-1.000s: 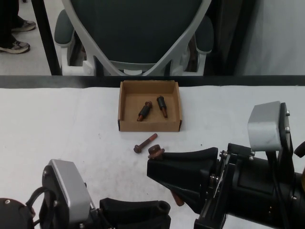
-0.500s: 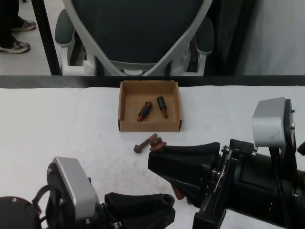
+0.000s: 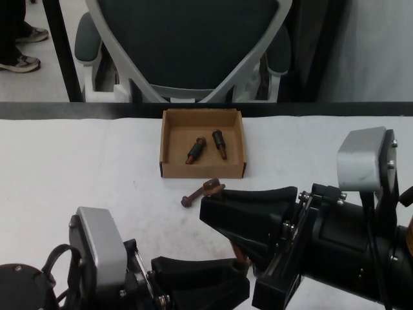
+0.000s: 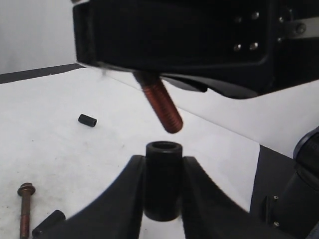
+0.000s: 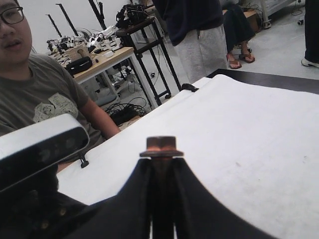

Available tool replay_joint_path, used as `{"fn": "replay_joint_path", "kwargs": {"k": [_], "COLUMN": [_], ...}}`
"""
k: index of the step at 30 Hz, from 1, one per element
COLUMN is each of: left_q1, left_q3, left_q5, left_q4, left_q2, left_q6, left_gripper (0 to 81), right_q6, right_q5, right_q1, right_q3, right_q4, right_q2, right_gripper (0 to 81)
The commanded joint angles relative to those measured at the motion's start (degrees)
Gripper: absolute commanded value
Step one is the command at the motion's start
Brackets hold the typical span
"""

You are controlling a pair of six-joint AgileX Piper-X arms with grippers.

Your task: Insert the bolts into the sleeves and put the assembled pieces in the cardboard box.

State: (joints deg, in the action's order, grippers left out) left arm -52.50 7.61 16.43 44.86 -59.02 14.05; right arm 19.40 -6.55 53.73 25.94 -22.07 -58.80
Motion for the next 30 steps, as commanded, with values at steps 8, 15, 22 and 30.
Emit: {"fn": "replay_joint_path", "kwargs": {"k": [8, 15, 22, 30], "left_q1": [-0.2, -0.2, -0.1, -0.1], "left_q3": [0.6, 0.6, 0.6, 0.6], "left_q5": [2.3, 1.7, -1.0, -3.3], "left_q4": [3.0, 3.4, 3.8, 3.8], "left_q2": [0.2, 0.2, 0.2, 0.2], "left_q6": [0.1, 0.1, 0.1, 0.1], "left_gripper": [0.8, 0.8, 0.8, 0.8], "right_q6": [-0.5, -0.4, -0.4, -0.4], "right_q5": [0.2, 0.2, -0.1, -0.2], "right_q1": [0.0, 0.0, 0.0, 0.0], "right_q3": [1.0, 1.0, 1.0, 1.0], "right_q4": [-1.4, -1.4, -1.4, -1.4], "right_q2": [0.0, 0.0, 0.0, 0.0], "right_gripper": [0.3, 0.3, 0.3, 0.3]}}
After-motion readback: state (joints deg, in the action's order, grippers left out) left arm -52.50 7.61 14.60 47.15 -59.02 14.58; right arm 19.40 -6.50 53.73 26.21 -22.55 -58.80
